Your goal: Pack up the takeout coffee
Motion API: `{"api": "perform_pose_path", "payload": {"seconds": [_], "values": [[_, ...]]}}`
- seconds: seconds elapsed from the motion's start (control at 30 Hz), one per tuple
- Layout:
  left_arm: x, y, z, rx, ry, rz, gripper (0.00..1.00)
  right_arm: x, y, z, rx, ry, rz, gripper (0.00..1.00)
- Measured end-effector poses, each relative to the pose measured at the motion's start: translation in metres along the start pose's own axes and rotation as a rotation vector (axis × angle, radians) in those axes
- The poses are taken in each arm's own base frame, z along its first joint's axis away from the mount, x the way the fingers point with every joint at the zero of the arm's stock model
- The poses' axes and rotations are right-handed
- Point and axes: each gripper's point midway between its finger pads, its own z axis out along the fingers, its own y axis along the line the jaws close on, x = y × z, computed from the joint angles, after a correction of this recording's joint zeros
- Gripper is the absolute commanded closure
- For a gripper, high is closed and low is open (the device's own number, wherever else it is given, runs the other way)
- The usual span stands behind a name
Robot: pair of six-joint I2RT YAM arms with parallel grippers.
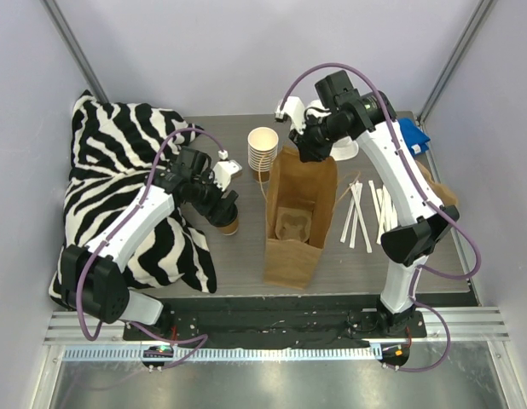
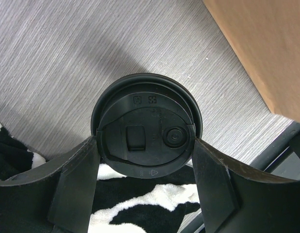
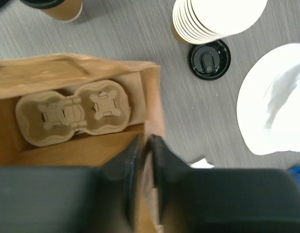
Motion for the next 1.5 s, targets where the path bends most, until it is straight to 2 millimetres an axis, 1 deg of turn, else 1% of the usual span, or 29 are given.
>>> {"api": "perform_pose_path", "payload": {"seconds": [0.03,0.17,0.23,0.4,0.47,0.53,0.6,0.67,0.7,0.77,0.8,0.9,0.97,1.03,1.07,1.13,1.23,1.33,1.43,1.5], "values": [[0.000,0.000,0.000,0.000,0.000,-0.002,0.85,0.000,0.000,0.000,0.003,0.002,0.007,0.99],[-0.002,-0.001,-0.003,-0.001,-0.005,-0.020,0.86,-0.001,-0.003,-0.004,0.025,0.001,0.045,0.99],[-0.007,-0.001,-0.007,-0.001,-0.019,-0.028,0.86,0.000,-0.003,-0.004,0.033,0.005,0.072,0.99],[-0.030,0.000,-0.024,-0.001,-0.076,-0.040,0.86,0.003,-0.004,-0.006,0.061,0.023,0.151,0.99],[-0.045,0.002,-0.037,-0.004,-0.112,-0.048,0.86,0.004,-0.004,-0.006,0.069,0.027,0.181,0.99],[-0.064,0.006,-0.055,-0.017,-0.157,-0.058,0.86,0.005,-0.004,-0.006,0.074,0.030,0.203,0.99],[-0.098,0.012,-0.080,-0.041,-0.241,-0.053,0.86,0.007,-0.003,-0.005,0.077,0.034,0.229,0.99],[-0.139,0.018,-0.113,-0.070,-0.350,-0.035,0.86,0.009,-0.004,-0.004,0.079,0.040,0.254,0.99],[-0.157,0.020,-0.128,-0.084,-0.401,-0.025,0.86,0.009,-0.003,-0.004,0.079,0.041,0.261,0.99],[-0.191,0.020,-0.159,-0.103,-0.508,-0.005,0.86,0.009,-0.003,-0.004,0.081,0.039,0.278,0.99],[-0.205,0.018,-0.174,-0.106,-0.556,0.002,0.87,0.009,-0.003,-0.004,0.082,0.038,0.285,0.99],[-0.239,0.008,-0.213,-0.092,-0.685,0.021,0.87,0.009,-0.003,-0.004,0.084,0.038,0.305,0.99],[-0.254,0.001,-0.231,-0.073,-0.745,0.027,0.87,0.010,-0.004,-0.005,0.087,0.038,0.317,0.99],[-0.266,-0.011,-0.245,-0.034,-0.797,0.036,0.87,0.011,-0.005,-0.005,0.090,0.037,0.331,0.99],[-0.270,-0.018,-0.249,-0.012,-0.814,0.041,0.87,0.011,-0.005,-0.006,0.091,0.037,0.337,0.99],[-0.275,-0.036,-0.251,0.037,-0.826,0.063,0.87,0.012,-0.006,-0.006,0.092,0.037,0.346,0.99],[-0.280,-0.076,-0.244,0.154,-0.821,0.118,0.87,0.013,-0.007,-0.006,0.094,0.037,0.368,0.99],[-0.280,-0.103,-0.235,0.235,-0.798,0.151,0.88,0.014,-0.010,-0.005,0.097,0.038,0.385,0.99],[-0.276,-0.120,-0.224,0.275,-0.767,0.181,0.88,0.014,-0.014,-0.003,0.100,0.036,0.399,0.99],[-0.267,-0.131,-0.211,0.293,-0.727,0.205,0.88,0.014,-0.016,-0.002,0.101,0.035,0.408,0.99]]}}
